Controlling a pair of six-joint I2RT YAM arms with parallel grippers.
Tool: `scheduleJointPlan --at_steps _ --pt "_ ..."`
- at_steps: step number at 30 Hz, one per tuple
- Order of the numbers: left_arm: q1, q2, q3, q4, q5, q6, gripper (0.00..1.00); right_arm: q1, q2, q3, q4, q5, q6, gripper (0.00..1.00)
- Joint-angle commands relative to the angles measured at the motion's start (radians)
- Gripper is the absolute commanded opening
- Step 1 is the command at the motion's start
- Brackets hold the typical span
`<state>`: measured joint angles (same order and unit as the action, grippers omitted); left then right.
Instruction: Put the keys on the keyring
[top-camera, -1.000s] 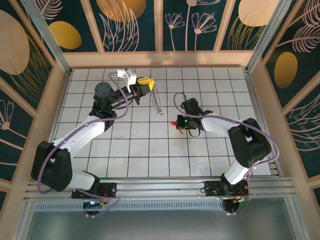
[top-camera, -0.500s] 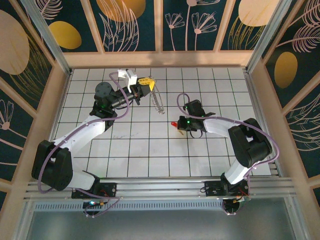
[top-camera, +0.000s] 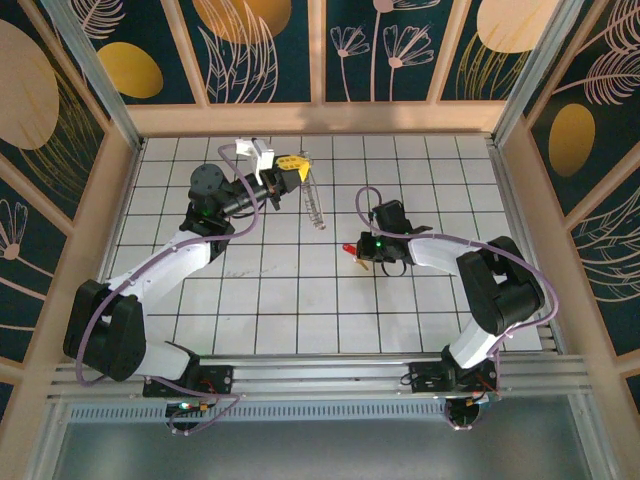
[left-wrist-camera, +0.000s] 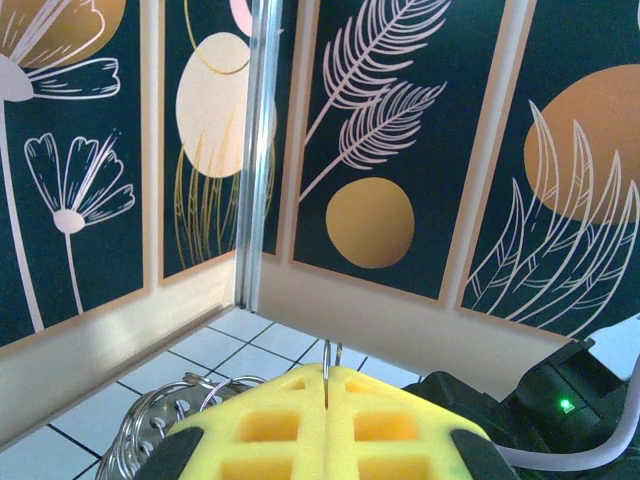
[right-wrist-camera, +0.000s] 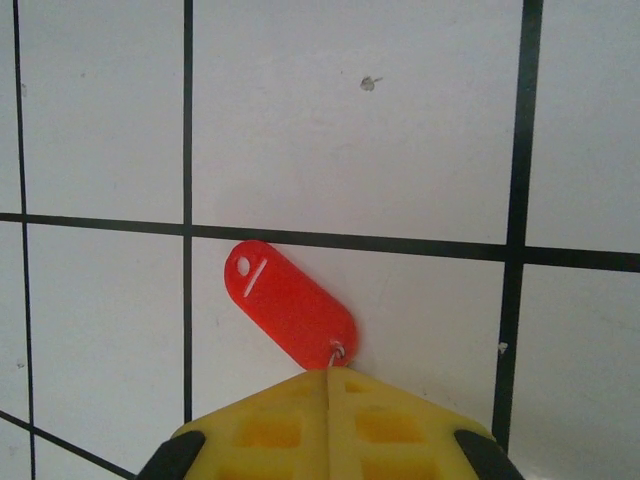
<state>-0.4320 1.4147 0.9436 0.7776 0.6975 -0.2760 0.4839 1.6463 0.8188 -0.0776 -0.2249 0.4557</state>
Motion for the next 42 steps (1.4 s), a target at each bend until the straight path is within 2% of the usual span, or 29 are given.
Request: scheduleJointPlan --at_steps 1,6,11,23,42 --pt "-0.005 0.004 0.023 0.072 0.006 -0.013 0.00 -0.007 -0.020 -0.017 -0.013 0.033 0.008 0.13" --pt "-0.005 0.005 0.023 0.074 0.007 -0.014 0.00 -0.006 -0.058 -0.011 -0.019 0.029 0.011 0.31" --pt "-0.005 0.004 0.023 0.074 0.008 -0.013 0.00 -0.007 -0.089 -0.002 -0.046 0.042 0.005 0.34" --pt "-0.005 0.004 0.024 0.077 0.007 -0.014 0.00 0.005 -0.038 -0.004 -0.047 0.053 0.002 0.33" --pt "-0.005 0.006 0.022 0.077 0.005 -0.013 0.00 0.016 0.007 0.002 -0.015 0.038 0.006 0.23"
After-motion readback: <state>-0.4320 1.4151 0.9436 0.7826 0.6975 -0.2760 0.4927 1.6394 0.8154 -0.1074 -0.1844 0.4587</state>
